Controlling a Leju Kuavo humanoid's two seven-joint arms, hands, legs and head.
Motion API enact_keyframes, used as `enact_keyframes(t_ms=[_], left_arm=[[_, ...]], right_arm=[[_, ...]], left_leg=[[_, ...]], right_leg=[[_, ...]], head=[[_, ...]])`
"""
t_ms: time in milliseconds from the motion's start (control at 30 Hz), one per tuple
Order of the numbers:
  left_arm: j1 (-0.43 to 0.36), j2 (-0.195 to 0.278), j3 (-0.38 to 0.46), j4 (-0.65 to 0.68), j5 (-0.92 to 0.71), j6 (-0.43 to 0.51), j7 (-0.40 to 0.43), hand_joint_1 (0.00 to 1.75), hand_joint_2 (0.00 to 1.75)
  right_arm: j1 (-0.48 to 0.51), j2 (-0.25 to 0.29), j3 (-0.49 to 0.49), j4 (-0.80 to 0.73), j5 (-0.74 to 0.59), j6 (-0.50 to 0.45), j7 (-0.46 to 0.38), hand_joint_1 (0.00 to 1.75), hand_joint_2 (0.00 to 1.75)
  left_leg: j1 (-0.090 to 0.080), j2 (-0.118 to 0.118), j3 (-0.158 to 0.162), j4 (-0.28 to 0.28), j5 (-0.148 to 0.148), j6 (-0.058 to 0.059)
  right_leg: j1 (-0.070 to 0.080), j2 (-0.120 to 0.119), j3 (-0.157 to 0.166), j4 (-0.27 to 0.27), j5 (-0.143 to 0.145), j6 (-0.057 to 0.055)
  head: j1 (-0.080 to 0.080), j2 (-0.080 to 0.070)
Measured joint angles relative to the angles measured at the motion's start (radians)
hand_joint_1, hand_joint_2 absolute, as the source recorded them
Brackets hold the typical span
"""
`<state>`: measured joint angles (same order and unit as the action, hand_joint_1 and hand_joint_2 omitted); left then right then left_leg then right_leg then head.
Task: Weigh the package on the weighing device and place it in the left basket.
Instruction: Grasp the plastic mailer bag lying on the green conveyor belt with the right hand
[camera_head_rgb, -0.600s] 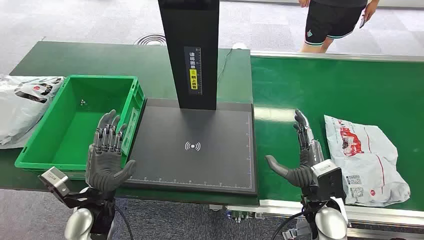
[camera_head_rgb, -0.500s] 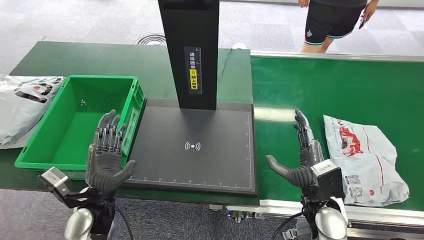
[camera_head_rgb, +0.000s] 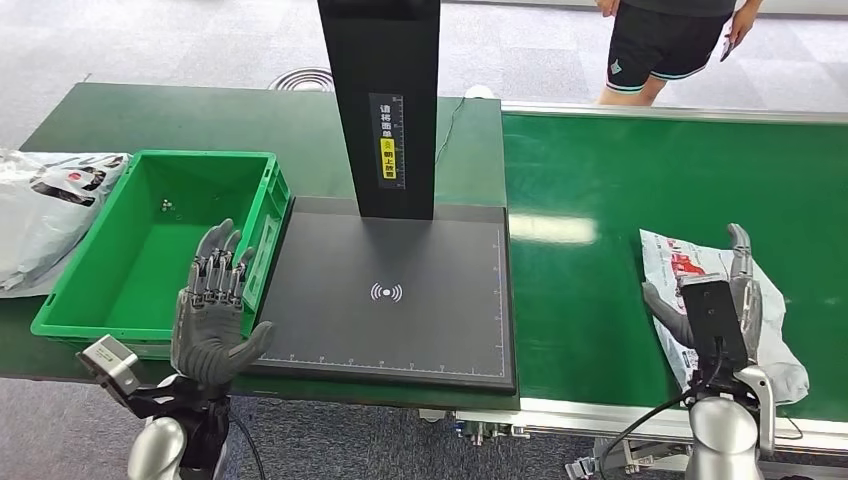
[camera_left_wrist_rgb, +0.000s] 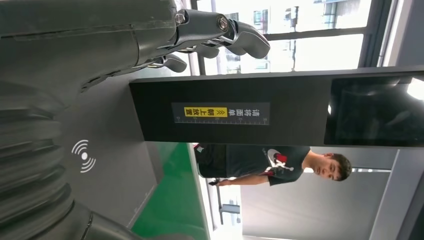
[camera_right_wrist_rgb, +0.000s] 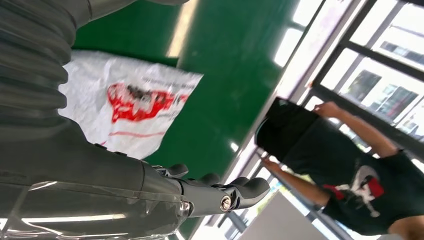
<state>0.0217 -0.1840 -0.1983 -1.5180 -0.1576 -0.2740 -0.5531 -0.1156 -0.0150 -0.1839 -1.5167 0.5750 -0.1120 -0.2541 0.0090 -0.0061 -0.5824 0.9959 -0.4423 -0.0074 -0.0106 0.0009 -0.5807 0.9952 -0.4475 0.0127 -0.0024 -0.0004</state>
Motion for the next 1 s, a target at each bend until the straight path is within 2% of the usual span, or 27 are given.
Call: enact_keyframes(t_ms=[167,400,533,633,800,1000], left_arm=[[-0.014,0.001,-0.005,0.002,0.021,0.006,0.010,0.00,1.75],[-0.013,0.013,-0.023,0.002,0.054,0.039,0.012,0.00,1.75],[-0.013,0.023,-0.035,0.002,0.060,0.046,0.012,0.00,1.75],[-0.013,0.028,-0.043,0.002,0.063,0.047,0.014,0.00,1.75],[-0.013,0.032,-0.050,0.002,0.063,0.049,0.026,0.00,1.75],[-0.004,0.033,-0.050,0.001,0.059,0.052,0.038,0.00,1.75]], right_arm=[[-0.063,-0.057,-0.048,0.111,0.070,-0.015,0.034,0.00,1.75],[-0.156,-0.114,-0.062,0.281,0.049,-0.020,-0.009,0.00,1.75],[-0.190,-0.149,-0.062,0.366,0.085,-0.017,0.072,0.00,1.75],[-0.224,-0.196,-0.060,0.485,0.127,0.046,0.139,0.00,1.75],[-0.246,-0.254,-0.042,0.662,0.154,0.130,0.195,0.00,1.75],[-0.207,-0.275,-0.020,0.703,0.161,0.156,0.261,0.00,1.75]], left_leg=[[0.000,0.000,0.000,0.000,0.000,0.000],[0.000,0.000,0.000,0.000,0.000,0.000],[0.000,0.000,0.000,0.000,0.000,0.000],[0.000,0.000,0.000,0.000,0.000,0.001],[0.000,-0.001,0.000,0.000,0.000,0.002],[0.000,0.000,0.000,0.000,0.000,0.002]], right_leg=[[0.000,0.001,0.000,0.000,0.000,0.000],[0.000,0.000,0.000,0.000,0.000,0.000],[0.000,0.000,0.000,0.000,0.000,0.000],[0.000,0.000,0.000,0.000,0.000,0.001],[-0.002,-0.001,0.000,0.000,0.000,0.001],[-0.001,0.000,0.000,0.000,-0.001,0.001]], head=[[0.000,0.000],[0.000,0.000],[0.000,0.000],[0.000,0.000],[0.000,0.000],[0.000,0.000]])
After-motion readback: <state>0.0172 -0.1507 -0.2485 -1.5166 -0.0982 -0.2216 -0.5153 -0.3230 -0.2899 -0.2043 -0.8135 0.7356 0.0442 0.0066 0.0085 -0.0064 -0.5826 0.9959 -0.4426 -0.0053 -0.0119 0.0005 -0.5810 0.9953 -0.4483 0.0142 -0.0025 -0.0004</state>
